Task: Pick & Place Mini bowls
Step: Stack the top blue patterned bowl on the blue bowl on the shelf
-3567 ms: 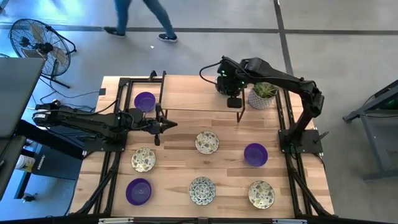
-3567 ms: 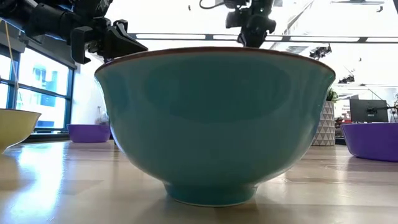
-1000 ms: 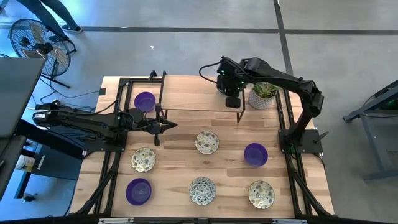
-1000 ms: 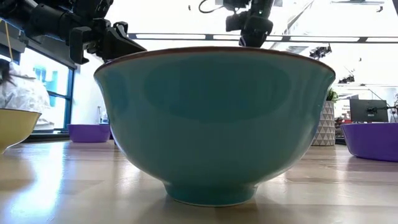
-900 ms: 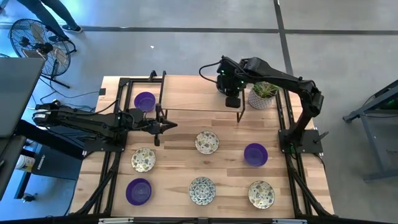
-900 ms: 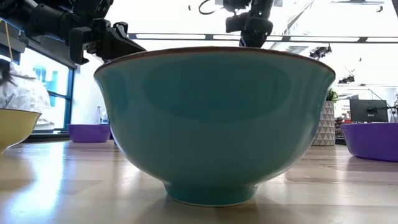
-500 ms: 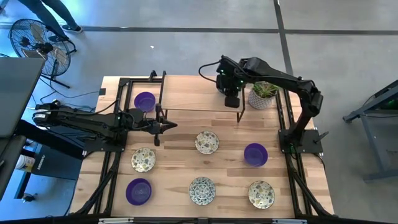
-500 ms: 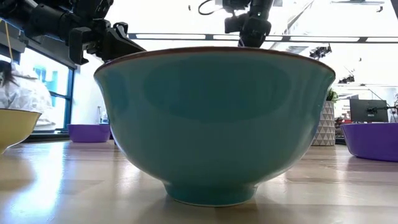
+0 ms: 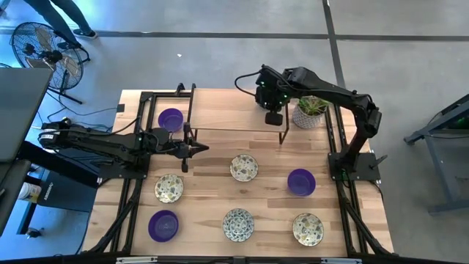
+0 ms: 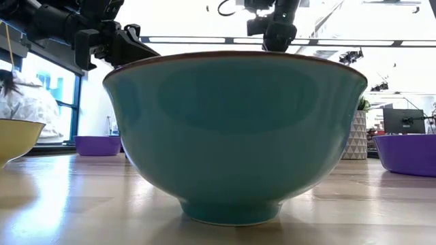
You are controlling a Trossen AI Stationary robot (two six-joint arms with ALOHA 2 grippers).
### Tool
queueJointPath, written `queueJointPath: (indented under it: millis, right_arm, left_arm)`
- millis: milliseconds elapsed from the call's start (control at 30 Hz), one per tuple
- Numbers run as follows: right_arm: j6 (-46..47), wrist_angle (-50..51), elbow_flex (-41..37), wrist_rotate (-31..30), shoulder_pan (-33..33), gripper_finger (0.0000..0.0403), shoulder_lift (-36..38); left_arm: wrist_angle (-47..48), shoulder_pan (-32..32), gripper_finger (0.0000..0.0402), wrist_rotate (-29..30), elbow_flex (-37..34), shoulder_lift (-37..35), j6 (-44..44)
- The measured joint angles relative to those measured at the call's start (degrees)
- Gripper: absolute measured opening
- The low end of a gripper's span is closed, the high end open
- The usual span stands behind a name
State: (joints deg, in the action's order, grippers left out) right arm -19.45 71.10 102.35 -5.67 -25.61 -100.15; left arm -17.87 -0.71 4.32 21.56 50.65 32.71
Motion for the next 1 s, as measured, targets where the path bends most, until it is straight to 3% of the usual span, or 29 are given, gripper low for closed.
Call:
queueJointPath:
  millis: [300, 633, 867, 1000]
  right_arm:
    - [-1.57, 0.18, -0.04, -0.13, -0.02, 0.0008, -0.03]
    - [-1.45, 1.52, -0.11, 6.27, 0.52, 0.0077, -0.11]
    - [-0.88, 2.65, -0.11, 5.92, 1.67, 0.0110, -0.11]
    - [0.13, 2.73, -0.11, 1.30, 2.71, 0.0127, -0.11]
  left_arm:
    - [0.00, 0.00, 0.0010, -0.11, 0.00, 0.00, -0.09]
    - [0.00, 0.00, 0.0010, -0.96, 0.00, 0.00, -0.61]
    - [0.00, 0.00, 0.0010, -0.96, 0.00, 0.00, -0.67]
    - [-0.02, 0.00, 0.0010, -0.96, 0.00, 0.00, -1.00]
